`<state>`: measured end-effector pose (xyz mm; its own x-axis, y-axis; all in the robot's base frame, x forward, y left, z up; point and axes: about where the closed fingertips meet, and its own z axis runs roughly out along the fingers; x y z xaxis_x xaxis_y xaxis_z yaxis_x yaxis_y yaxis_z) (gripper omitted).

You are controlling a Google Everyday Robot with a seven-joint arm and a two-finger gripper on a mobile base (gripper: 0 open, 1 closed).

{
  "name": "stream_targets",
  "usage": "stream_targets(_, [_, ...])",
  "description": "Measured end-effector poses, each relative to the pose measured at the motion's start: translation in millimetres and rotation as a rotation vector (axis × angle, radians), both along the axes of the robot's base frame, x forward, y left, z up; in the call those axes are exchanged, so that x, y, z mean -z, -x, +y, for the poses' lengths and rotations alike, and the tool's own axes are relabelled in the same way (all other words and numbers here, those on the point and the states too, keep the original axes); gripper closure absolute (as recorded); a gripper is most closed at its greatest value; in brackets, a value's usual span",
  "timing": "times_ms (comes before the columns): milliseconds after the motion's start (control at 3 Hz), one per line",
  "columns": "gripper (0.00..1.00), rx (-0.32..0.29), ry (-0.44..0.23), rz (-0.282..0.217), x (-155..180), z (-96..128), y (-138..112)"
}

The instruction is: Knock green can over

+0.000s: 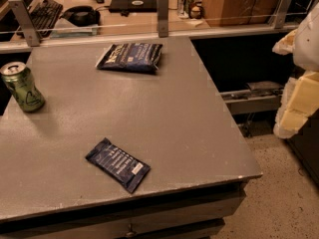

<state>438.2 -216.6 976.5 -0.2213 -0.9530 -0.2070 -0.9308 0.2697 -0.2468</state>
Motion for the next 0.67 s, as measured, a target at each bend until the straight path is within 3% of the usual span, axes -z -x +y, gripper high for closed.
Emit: stream_targets(667, [0.00,-0.003,-0.013,-0.010,-0.8,4.4,-3.0])
